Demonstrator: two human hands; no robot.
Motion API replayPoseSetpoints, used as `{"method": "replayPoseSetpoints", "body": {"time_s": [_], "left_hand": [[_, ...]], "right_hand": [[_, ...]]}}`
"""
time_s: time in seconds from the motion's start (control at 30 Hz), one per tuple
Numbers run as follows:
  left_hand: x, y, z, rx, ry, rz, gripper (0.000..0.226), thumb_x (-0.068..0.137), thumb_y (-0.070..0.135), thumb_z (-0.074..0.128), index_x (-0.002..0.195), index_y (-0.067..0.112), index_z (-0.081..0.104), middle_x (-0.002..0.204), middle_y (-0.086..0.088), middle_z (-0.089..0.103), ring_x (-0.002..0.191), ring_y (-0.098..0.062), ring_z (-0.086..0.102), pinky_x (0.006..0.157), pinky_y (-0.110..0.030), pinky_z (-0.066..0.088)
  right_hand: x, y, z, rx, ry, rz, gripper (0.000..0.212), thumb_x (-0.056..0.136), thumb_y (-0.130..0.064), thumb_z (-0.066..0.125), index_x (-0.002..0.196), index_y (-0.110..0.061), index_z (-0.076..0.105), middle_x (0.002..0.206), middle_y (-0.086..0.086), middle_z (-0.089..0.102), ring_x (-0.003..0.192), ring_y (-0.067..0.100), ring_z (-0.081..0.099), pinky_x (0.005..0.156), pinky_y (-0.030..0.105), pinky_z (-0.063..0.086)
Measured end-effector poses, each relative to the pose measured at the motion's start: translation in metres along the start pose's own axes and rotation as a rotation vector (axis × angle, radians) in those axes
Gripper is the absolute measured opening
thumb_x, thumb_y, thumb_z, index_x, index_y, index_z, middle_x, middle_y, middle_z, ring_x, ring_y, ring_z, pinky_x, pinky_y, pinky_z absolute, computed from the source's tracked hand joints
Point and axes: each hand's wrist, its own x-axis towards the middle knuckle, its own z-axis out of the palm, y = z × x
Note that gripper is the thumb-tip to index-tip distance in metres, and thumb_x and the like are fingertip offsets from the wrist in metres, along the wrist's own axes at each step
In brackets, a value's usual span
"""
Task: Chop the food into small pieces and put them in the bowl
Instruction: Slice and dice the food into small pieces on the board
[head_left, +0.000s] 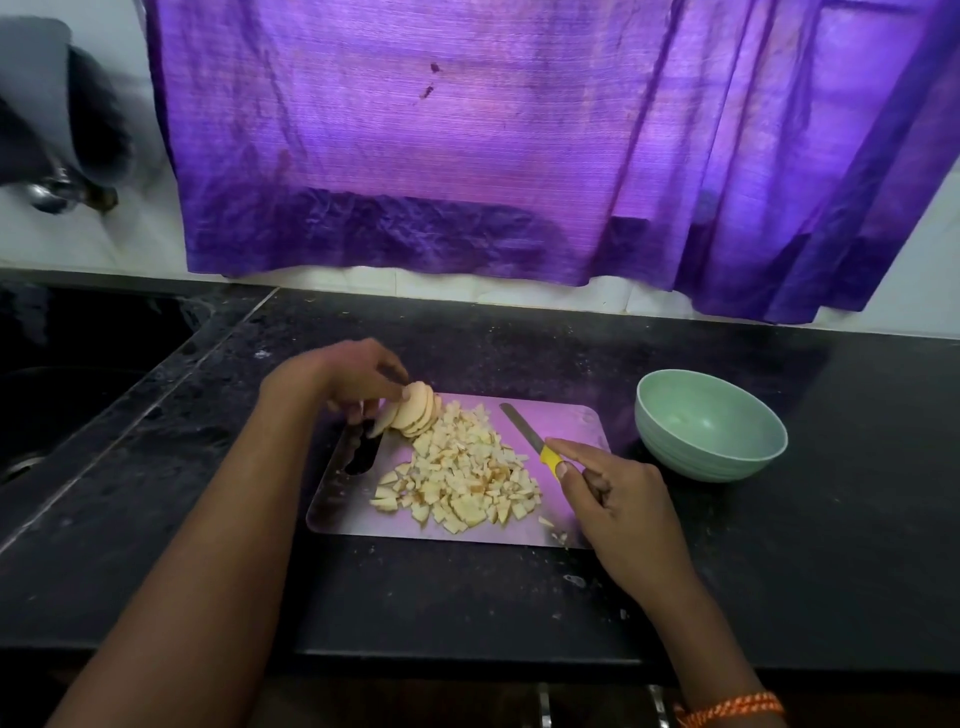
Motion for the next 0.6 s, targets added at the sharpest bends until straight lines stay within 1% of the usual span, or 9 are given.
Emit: {"method": "replayPoseSetpoints", "body": {"time_s": [0.07, 0.13, 0.23, 0.3, 0.37, 0.43, 0.5, 0.53, 0.6], "left_hand": [[0.000, 0.002, 0.001, 0.033, -0.093, -0.029, 0.048, 0.107, 0.030, 0.061, 0.153, 0.031, 0.051, 0.088, -0.002, 0.077, 0.068, -0.015, 0.074, 0.071, -0.035, 0.058], [0.004, 0.004, 0.002, 0.029, -0.078, -0.007, 0.053, 0.104, 0.023, 0.062, 0.154, 0.032, 0.049, 0.083, -0.001, 0.078, 0.066, -0.014, 0.074, 0.068, -0.035, 0.058], [0.008, 0.004, 0.006, 0.048, -0.018, -0.002, 0.052, 0.098, 0.017, 0.065, 0.147, 0.032, 0.054, 0.086, -0.002, 0.079, 0.065, -0.014, 0.076, 0.058, -0.030, 0.056], [0.009, 0.003, 0.008, 0.039, 0.036, 0.014, 0.043, 0.097, 0.016, 0.065, 0.136, 0.032, 0.060, 0.101, -0.002, 0.077, 0.067, -0.016, 0.076, 0.056, -0.028, 0.057], [0.007, 0.005, 0.007, -0.040, 0.135, 0.085, 0.031, 0.099, 0.012, 0.064, 0.125, 0.029, 0.065, 0.108, 0.001, 0.070, 0.066, -0.017, 0.073, 0.058, -0.030, 0.059], [0.005, 0.012, 0.005, -0.211, 0.221, 0.203, 0.024, 0.101, 0.008, 0.062, 0.117, 0.024, 0.068, 0.095, 0.001, 0.071, 0.061, -0.017, 0.064, 0.057, -0.030, 0.055], [0.000, 0.030, 0.009, -0.410, 0.223, 0.315, 0.028, 0.101, 0.000, 0.058, 0.117, 0.021, 0.069, 0.081, 0.002, 0.070, 0.060, -0.013, 0.061, 0.054, -0.025, 0.049], [-0.002, 0.041, 0.014, -0.479, 0.198, 0.376, 0.031, 0.100, -0.003, 0.058, 0.119, 0.018, 0.069, 0.082, 0.000, 0.071, 0.062, -0.011, 0.062, 0.056, -0.023, 0.049], [-0.003, 0.063, 0.032, -0.518, 0.157, 0.481, 0.035, 0.100, -0.002, 0.060, 0.126, 0.020, 0.068, 0.098, -0.008, 0.072, 0.072, -0.011, 0.064, 0.065, -0.023, 0.051]], "right_hand": [[0.000, 0.000, 0.000, -0.015, 0.001, 0.005, 0.030, 0.101, -0.025, 0.062, 0.128, -0.033, 0.072, 0.052, -0.015, 0.047, 0.046, 0.010, 0.040, 0.051, 0.020, 0.028], [0.000, 0.000, 0.000, -0.028, -0.001, 0.015, 0.030, 0.101, -0.024, 0.062, 0.128, -0.031, 0.073, 0.052, -0.019, 0.049, 0.047, 0.008, 0.043, 0.051, 0.018, 0.028], [0.000, -0.002, 0.001, -0.036, -0.009, 0.025, 0.030, 0.102, -0.025, 0.062, 0.129, -0.031, 0.072, 0.054, -0.025, 0.051, 0.048, 0.006, 0.047, 0.051, 0.017, 0.028], [0.000, -0.002, 0.001, -0.031, -0.005, 0.029, 0.030, 0.101, -0.025, 0.062, 0.129, -0.031, 0.072, 0.053, -0.024, 0.050, 0.048, 0.006, 0.046, 0.052, 0.018, 0.029], [0.000, 0.000, 0.001, -0.029, 0.013, 0.041, 0.030, 0.101, -0.027, 0.061, 0.128, -0.033, 0.072, 0.052, -0.016, 0.047, 0.047, 0.009, 0.041, 0.052, 0.023, 0.030], [0.001, 0.000, 0.001, -0.028, 0.045, 0.065, 0.030, 0.100, -0.028, 0.061, 0.128, -0.034, 0.072, 0.051, -0.014, 0.044, 0.047, 0.010, 0.039, 0.051, 0.025, 0.031], [0.001, -0.001, -0.001, -0.042, 0.091, 0.088, 0.031, 0.100, -0.028, 0.060, 0.127, -0.034, 0.072, 0.054, -0.019, 0.049, 0.049, 0.009, 0.044, 0.051, 0.026, 0.032], [0.002, -0.001, -0.002, -0.051, 0.117, 0.099, 0.031, 0.099, -0.027, 0.060, 0.127, -0.033, 0.073, 0.055, -0.021, 0.051, 0.050, 0.008, 0.046, 0.051, 0.026, 0.032], [0.003, 0.000, -0.003, -0.070, 0.162, 0.119, 0.030, 0.099, -0.026, 0.060, 0.125, -0.033, 0.074, 0.056, -0.018, 0.052, 0.052, 0.008, 0.047, 0.051, 0.029, 0.035]]}}
